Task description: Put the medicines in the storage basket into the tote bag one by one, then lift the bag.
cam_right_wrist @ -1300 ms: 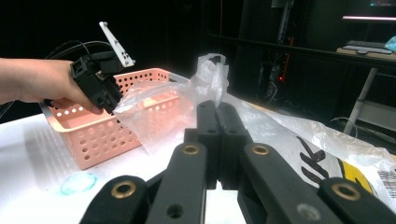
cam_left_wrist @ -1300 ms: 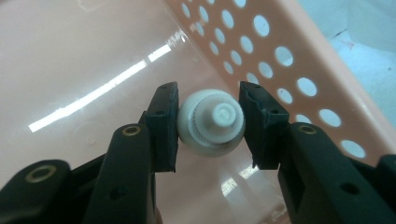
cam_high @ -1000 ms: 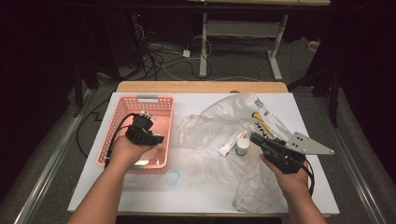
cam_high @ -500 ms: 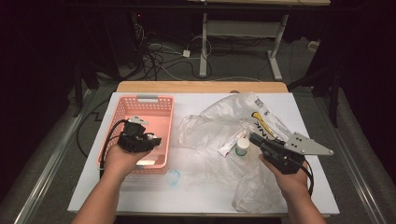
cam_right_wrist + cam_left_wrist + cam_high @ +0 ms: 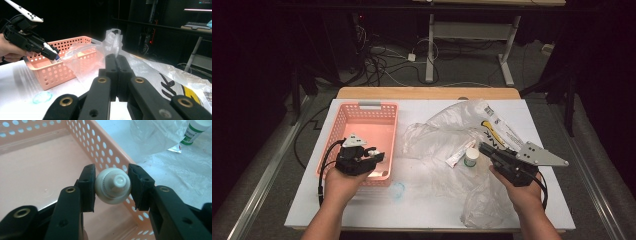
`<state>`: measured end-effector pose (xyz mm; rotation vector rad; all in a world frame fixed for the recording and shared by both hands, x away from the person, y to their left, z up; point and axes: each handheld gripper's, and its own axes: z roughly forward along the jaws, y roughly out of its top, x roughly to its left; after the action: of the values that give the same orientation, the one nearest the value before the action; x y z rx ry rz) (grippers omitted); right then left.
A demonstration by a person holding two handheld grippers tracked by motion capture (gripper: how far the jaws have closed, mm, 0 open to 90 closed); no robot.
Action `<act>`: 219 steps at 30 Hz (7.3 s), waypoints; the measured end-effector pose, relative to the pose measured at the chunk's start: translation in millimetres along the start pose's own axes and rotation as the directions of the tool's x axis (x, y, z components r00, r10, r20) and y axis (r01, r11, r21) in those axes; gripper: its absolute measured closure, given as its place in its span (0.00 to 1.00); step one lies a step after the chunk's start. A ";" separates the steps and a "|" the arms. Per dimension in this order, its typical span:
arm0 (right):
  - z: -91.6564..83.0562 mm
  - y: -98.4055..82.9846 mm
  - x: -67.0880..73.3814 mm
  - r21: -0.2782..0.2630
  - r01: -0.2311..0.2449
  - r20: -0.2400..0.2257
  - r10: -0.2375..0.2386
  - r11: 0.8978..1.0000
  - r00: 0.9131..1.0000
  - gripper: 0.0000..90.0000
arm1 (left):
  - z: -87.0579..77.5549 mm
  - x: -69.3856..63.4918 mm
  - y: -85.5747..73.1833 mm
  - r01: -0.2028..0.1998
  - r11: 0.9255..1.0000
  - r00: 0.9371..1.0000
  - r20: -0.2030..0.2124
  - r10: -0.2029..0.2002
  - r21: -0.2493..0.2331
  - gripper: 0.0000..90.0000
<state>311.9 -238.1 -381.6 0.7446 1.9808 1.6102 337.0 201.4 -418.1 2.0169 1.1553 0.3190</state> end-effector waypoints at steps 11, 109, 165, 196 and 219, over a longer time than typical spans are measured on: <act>0.9 -0.7 0.1 0.005 -0.001 -0.002 0.001 1.000 1.000 1.00 | -12.1 -0.8 -12.5 0.053 0.991 0.998 0.029 -0.050 -0.121 0.65; 2.1 -0.9 2.1 -0.004 -0.003 -0.022 0.003 1.000 1.000 1.00 | 180.3 -135.0 72.5 -0.168 0.980 0.984 0.045 0.173 -0.110 0.64; -18.9 4.1 -10.5 -0.047 -0.023 0.032 0.024 0.999 0.999 1.00 | 80.5 -110.1 -32.8 -0.152 0.988 0.967 0.210 0.146 0.013 0.20; -28.0 -7.4 -0.5 0.009 -0.003 0.040 0.002 1.000 0.999 1.00 | 133.8 -116.5 -0.6 -0.095 0.988 0.992 0.089 0.085 0.119 0.04; -22.3 -8.6 1.7 0.019 -0.025 0.047 0.024 0.999 0.999 1.00 | 134.3 -132.2 -3.9 -0.305 0.950 0.941 0.175 0.290 0.065 0.98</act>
<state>294.8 -254.4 -385.7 0.8101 1.9646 1.5751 334.9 27.4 -490.5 2.2559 0.7749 0.2477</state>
